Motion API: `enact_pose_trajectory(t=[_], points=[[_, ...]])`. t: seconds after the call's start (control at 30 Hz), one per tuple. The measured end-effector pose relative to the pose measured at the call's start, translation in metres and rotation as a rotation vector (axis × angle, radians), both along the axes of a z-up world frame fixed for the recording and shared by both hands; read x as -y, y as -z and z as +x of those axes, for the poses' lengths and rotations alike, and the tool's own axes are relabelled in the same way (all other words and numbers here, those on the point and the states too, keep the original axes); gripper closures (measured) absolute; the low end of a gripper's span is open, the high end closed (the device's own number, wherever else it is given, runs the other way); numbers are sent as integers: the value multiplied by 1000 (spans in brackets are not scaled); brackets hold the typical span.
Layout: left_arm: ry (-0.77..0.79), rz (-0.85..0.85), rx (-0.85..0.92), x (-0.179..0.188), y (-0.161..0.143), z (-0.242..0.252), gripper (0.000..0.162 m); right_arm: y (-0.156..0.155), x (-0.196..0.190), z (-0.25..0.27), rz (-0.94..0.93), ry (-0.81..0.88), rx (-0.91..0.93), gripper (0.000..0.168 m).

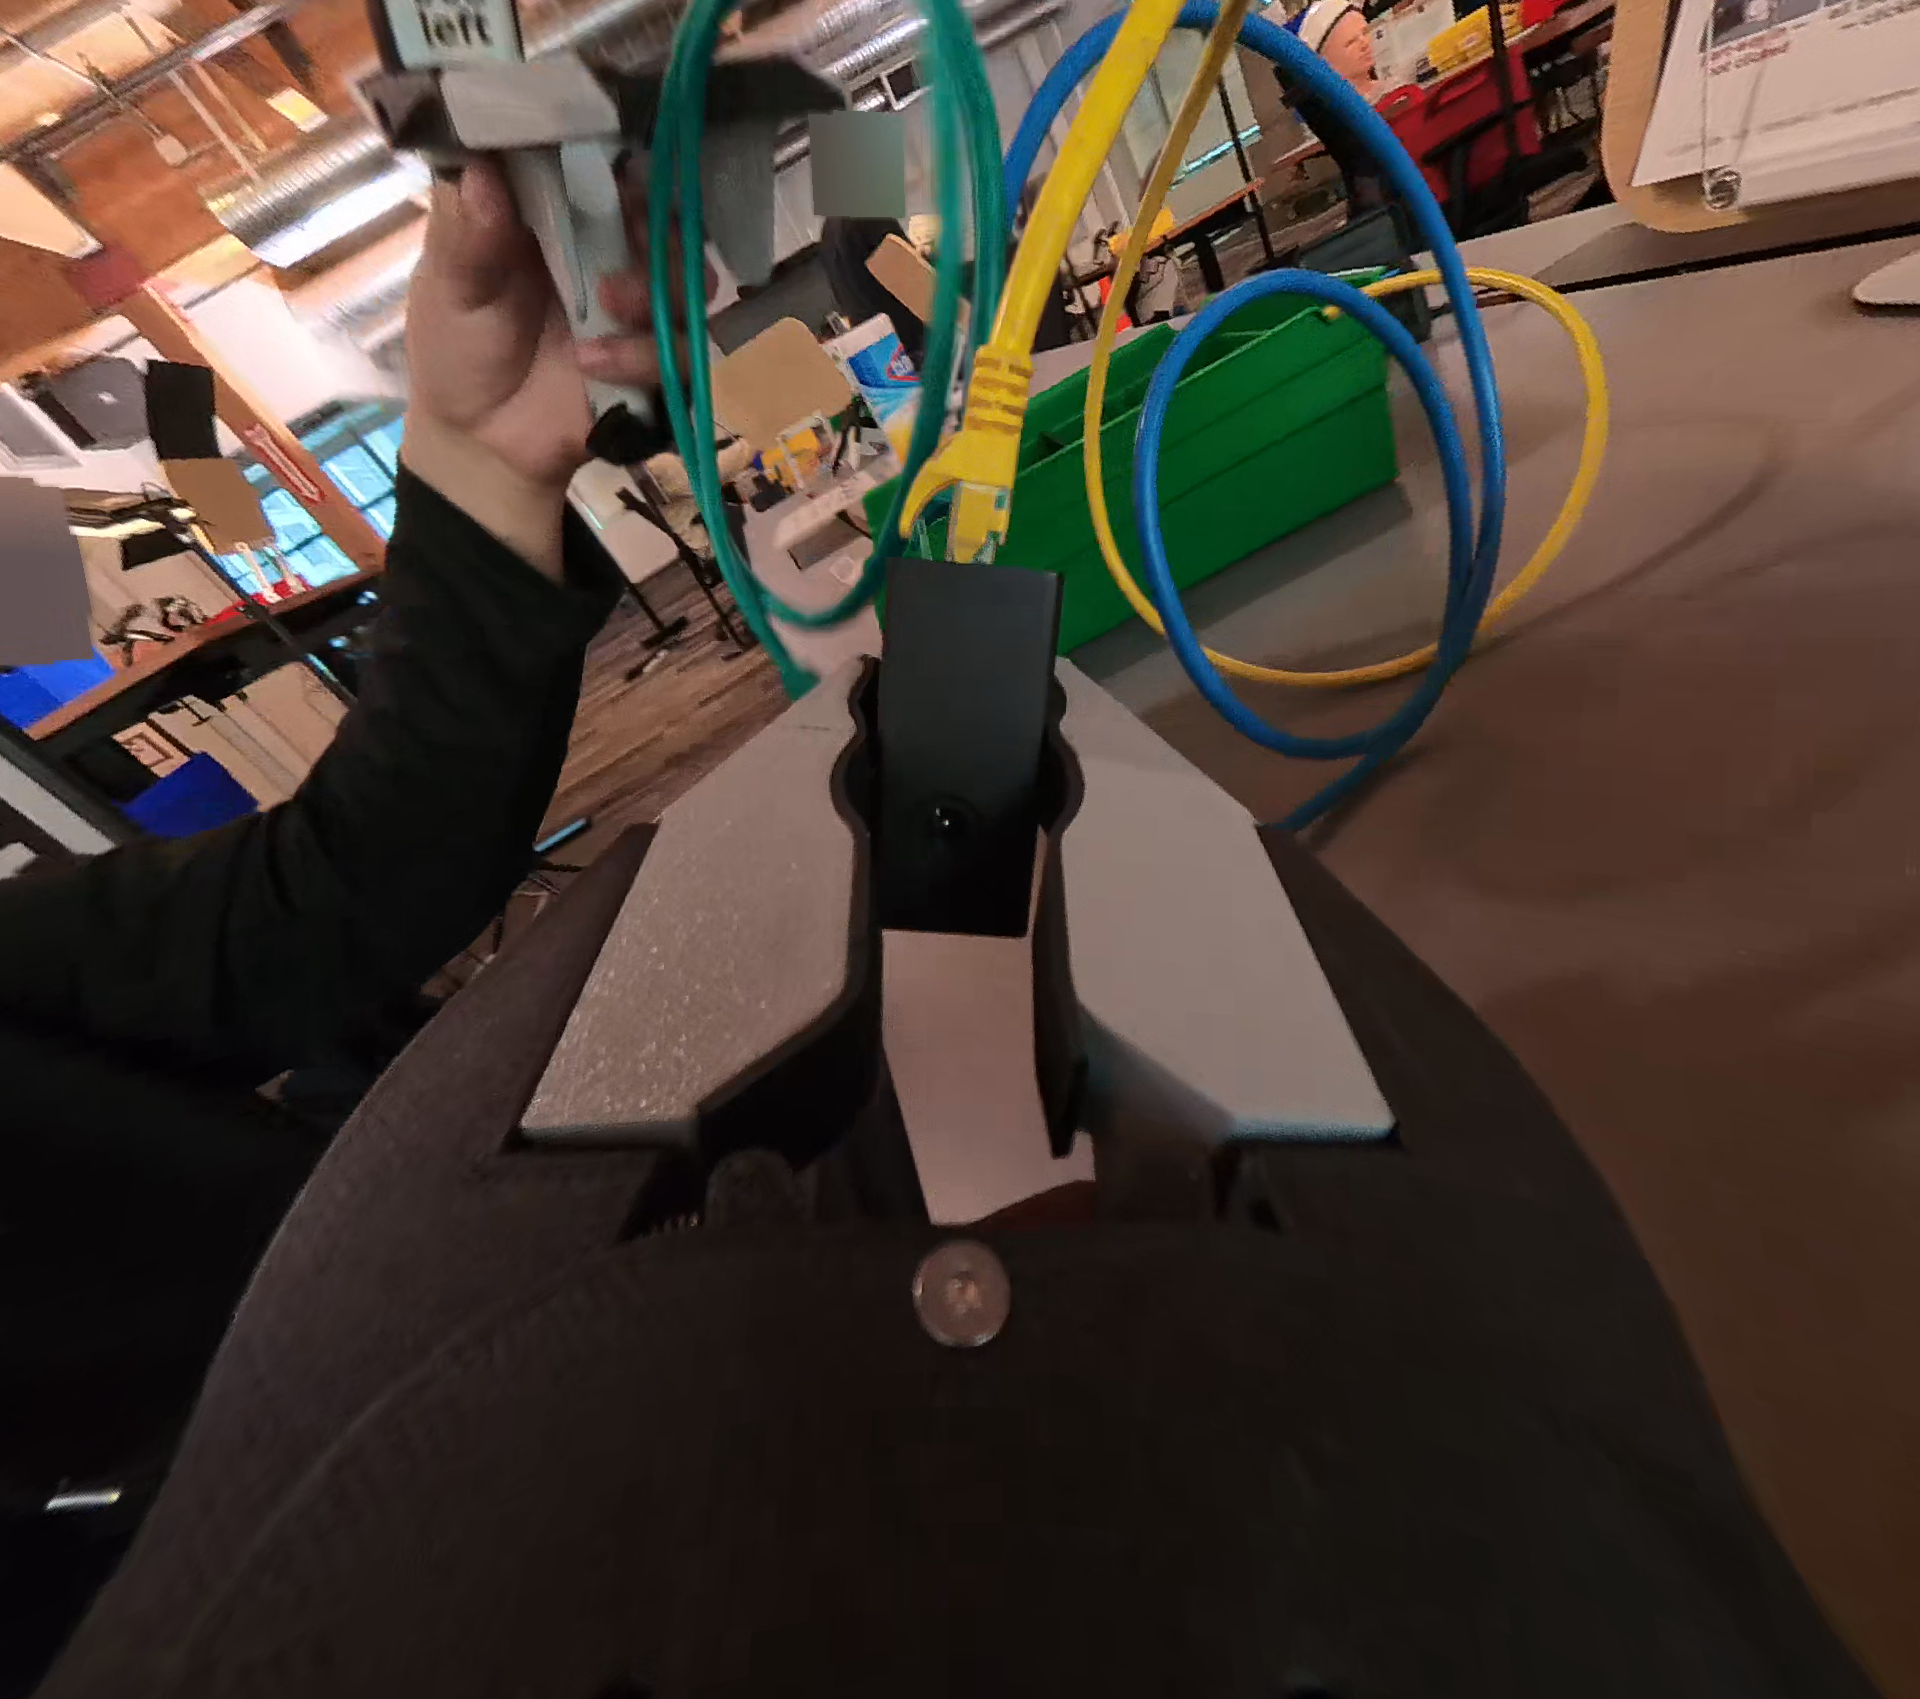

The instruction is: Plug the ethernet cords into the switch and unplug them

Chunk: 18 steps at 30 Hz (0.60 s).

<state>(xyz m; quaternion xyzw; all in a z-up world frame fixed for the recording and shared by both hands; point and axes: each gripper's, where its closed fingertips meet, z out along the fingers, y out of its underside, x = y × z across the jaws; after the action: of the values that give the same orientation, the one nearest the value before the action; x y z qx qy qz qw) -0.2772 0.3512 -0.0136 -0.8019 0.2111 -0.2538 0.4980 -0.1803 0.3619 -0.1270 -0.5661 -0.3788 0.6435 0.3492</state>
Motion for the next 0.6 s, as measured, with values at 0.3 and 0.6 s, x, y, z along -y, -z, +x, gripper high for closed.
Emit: enact_pose_trajectory(t=[0.3, 0.6], points=[[-86, -108, 66, 21, 114, -25, 96, 24, -1, -19, 134, 113, 128, 143], [-112, -107, 6, 22, 138, -30, 92, 29, -9, -27, 201, 138, 96, 143]])
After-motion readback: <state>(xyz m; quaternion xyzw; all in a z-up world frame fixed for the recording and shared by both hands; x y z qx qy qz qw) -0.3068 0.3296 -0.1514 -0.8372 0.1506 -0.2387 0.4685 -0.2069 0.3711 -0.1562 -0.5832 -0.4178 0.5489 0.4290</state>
